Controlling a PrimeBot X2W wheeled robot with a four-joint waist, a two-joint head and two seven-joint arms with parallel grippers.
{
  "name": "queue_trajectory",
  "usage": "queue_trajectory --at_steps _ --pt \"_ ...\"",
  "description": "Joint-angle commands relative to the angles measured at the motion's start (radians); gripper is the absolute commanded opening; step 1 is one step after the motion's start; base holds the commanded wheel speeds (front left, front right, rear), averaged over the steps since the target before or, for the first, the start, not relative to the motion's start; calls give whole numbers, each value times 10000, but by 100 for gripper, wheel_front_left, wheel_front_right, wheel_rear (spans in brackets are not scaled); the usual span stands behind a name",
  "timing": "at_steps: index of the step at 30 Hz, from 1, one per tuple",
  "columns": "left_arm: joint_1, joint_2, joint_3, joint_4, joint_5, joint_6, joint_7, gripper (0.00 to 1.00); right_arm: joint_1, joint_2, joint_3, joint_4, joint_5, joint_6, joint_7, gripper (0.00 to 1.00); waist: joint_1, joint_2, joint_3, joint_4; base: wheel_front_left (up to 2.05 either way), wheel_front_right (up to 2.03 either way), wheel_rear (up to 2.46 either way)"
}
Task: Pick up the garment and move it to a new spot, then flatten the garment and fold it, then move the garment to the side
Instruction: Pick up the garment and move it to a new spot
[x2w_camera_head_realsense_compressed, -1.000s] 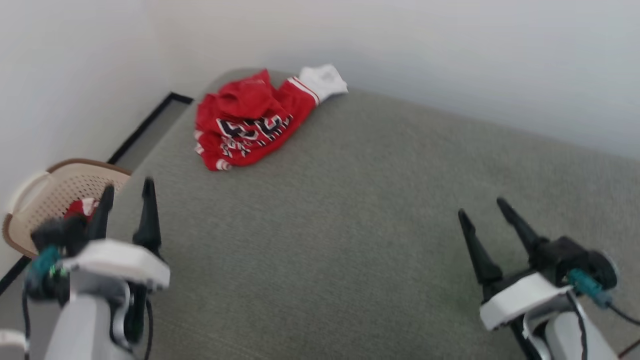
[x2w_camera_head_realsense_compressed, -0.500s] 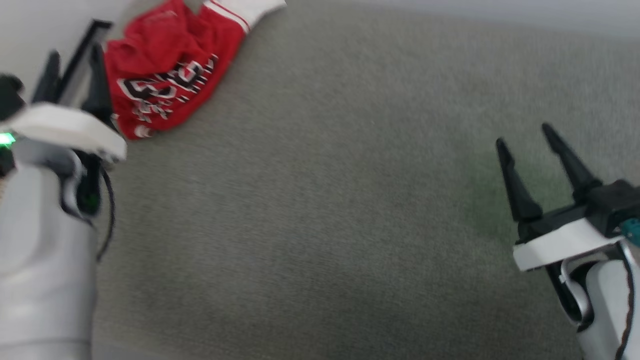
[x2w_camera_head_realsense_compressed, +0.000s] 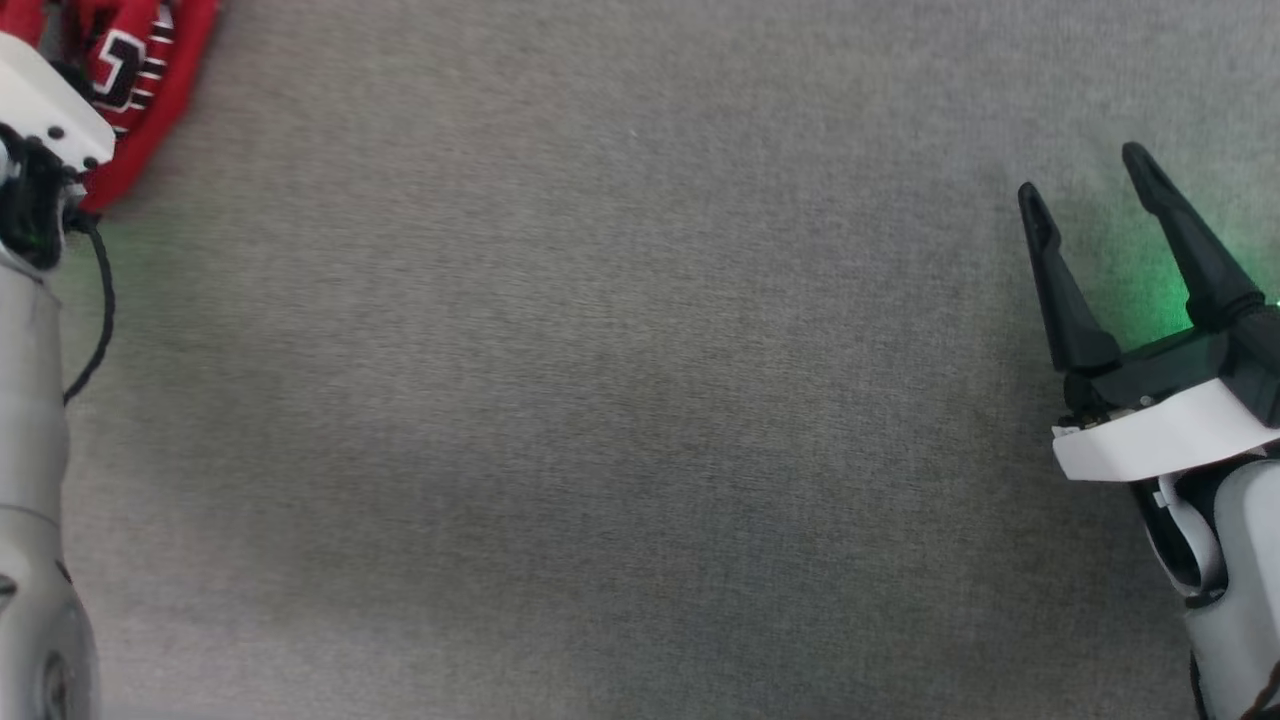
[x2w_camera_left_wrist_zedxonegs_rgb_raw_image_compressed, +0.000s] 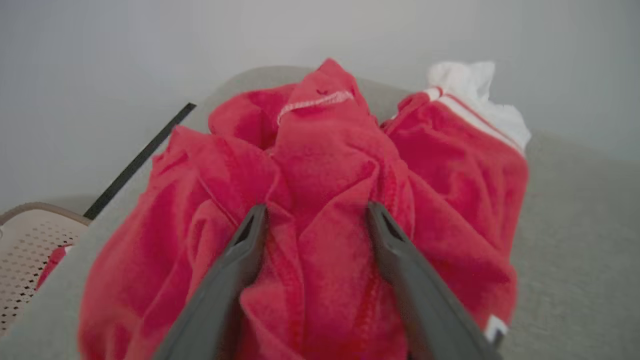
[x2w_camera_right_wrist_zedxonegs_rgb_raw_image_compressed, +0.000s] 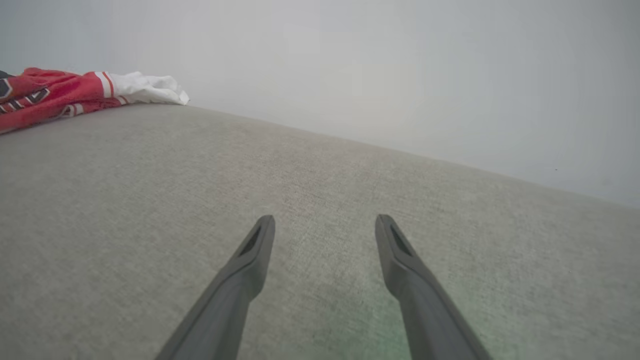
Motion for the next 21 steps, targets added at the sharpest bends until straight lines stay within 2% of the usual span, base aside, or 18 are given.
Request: queue_trajectory --at_steps 1,9,15,16,17,18,21 --pt "-418 94 -156 394 70 55 454 100 -180 -35 -24 -162 -86 -3 63 100 -1 0 516 -297 0 0 0" --pt "-1001 -326 -593 2126 120 347 2993 100 -185 -33 73 -350 -100 -3 237 100 -1 0 675 -376 0 0 0" --pt "-799 -600 -754 2542 46 513 4272 100 -241 4 235 -464 -20 -3 258 100 -1 0 483 -461 0 0 0" --pt "-805 -585 -768 2522 46 534 4140 40 -250 8 247 -471 -26 -3 268 100 -1 0 437 -467 0 0 0" --pt "-805 -585 -768 2522 46 534 4140 40 -250 8 247 -471 -26 -3 268 100 -1 0 437 -467 0 0 0" --pt "-827 -573 -750 2480 5 466 4018 0 -246 26 255 -470 -37 -3 262 100 -1 0 367 -475 0 0 0" --pt "-990 -235 -782 2185 115 405 3293 0 -178 33 238 -410 -42 -3 182 100 -1 0 93 -453 0 0 0"
